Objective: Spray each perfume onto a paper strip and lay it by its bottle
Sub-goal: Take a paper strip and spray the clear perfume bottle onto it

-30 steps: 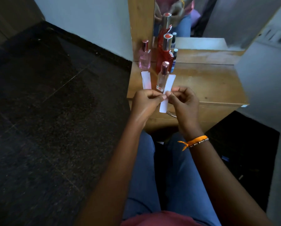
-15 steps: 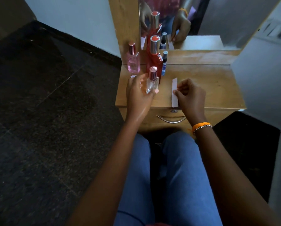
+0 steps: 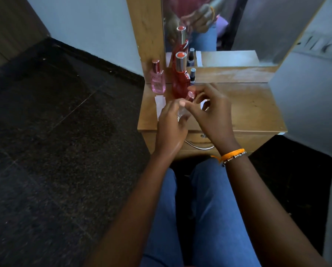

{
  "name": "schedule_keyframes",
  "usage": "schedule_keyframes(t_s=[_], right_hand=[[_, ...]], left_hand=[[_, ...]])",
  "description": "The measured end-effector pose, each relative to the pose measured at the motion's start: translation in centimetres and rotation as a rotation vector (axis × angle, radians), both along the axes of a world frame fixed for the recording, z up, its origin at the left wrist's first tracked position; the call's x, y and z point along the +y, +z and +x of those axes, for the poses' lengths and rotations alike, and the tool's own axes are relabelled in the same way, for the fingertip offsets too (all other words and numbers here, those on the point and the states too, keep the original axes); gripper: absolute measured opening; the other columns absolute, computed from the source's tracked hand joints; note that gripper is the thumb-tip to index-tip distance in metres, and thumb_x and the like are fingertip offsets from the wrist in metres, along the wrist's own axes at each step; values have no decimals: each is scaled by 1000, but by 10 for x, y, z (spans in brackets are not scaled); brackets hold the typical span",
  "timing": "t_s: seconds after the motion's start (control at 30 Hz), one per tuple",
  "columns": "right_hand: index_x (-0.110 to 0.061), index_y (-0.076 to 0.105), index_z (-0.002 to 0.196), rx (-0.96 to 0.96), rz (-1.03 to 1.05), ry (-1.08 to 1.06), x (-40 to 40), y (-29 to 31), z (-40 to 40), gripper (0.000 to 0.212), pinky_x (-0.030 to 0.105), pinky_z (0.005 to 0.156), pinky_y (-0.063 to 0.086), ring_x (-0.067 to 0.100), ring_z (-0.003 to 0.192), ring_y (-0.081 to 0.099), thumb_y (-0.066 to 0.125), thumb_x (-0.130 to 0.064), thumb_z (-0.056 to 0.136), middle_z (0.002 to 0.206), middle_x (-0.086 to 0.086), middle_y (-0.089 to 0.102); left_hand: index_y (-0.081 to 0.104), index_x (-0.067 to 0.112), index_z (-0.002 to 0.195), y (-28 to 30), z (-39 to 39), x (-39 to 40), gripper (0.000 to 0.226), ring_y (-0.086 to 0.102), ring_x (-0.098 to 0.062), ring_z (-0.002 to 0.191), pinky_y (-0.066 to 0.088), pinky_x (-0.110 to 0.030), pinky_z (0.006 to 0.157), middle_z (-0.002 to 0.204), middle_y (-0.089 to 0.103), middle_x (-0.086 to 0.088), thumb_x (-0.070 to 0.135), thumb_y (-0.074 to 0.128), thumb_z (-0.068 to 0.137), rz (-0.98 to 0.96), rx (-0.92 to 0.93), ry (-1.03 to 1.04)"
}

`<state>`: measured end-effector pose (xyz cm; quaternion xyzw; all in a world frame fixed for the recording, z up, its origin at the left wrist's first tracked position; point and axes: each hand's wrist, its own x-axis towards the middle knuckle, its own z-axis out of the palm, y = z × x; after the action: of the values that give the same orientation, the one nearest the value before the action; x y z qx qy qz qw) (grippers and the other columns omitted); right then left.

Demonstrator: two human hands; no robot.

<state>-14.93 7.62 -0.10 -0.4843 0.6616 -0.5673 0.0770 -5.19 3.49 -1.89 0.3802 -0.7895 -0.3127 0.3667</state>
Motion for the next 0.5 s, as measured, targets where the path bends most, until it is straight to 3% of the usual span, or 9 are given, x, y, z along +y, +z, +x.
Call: schedule_keyframes(t_s=[0.07, 0.17, 0.3, 0.37, 0.43, 0.5], right_hand=[[-12, 65, 88, 0, 7, 8, 1, 3, -1, 18, 18, 62, 43, 15, 68, 57, 76, -14, 74, 81, 1, 60], [-16, 66, 93, -197, -52, 62, 8, 11, -11, 23, 19, 68, 48, 7, 68, 57, 76, -10, 73, 77, -6, 63], [-21, 63, 96, -339, -103, 96, 16, 20, -27, 26, 22, 77, 51, 13, 80, 60, 71, -5, 77, 83, 1, 66], [-16, 63, 96, -271, -42, 58, 15, 14, -32, 24, 16, 77, 49, 6, 78, 61, 67, 1, 80, 85, 1, 66], [-13, 63, 92, -118, 63, 28, 10, -1, -30, 24, 10, 72, 46, 2, 74, 60, 65, 6, 78, 85, 3, 65], [-12, 64, 91, 16, 151, 25, 2, -19, -23, 27, 16, 73, 51, 13, 74, 61, 65, 9, 74, 90, 12, 65]], left_hand=[[56, 12, 114, 3, 0, 5, 32, 56, -14, 108, 45, -22, 89, 111, 62, -3, 1, 56, 83, -8, 7, -34], [54, 16, 117, 8, 3, 10, 29, 58, -9, 102, 46, -21, 83, 109, 63, 3, 9, 54, 89, 101, 72, -67], [54, 12, 117, 10, 6, 15, 29, 58, -5, 94, 46, -15, 81, 101, 59, 10, 10, 56, 89, 224, 133, -38], [54, 9, 116, 9, 8, 14, 29, 55, 4, 86, 43, -2, 71, 98, 58, 10, 5, 57, 87, 299, 184, 16], [53, 7, 116, 8, 10, 10, 31, 53, 7, 84, 42, 0, 71, 100, 59, 6, 2, 58, 86, 316, 215, 74], [54, 7, 115, 9, 14, 5, 32, 54, 5, 86, 43, -2, 75, 99, 59, 7, 1, 59, 85, 312, 229, 105]])
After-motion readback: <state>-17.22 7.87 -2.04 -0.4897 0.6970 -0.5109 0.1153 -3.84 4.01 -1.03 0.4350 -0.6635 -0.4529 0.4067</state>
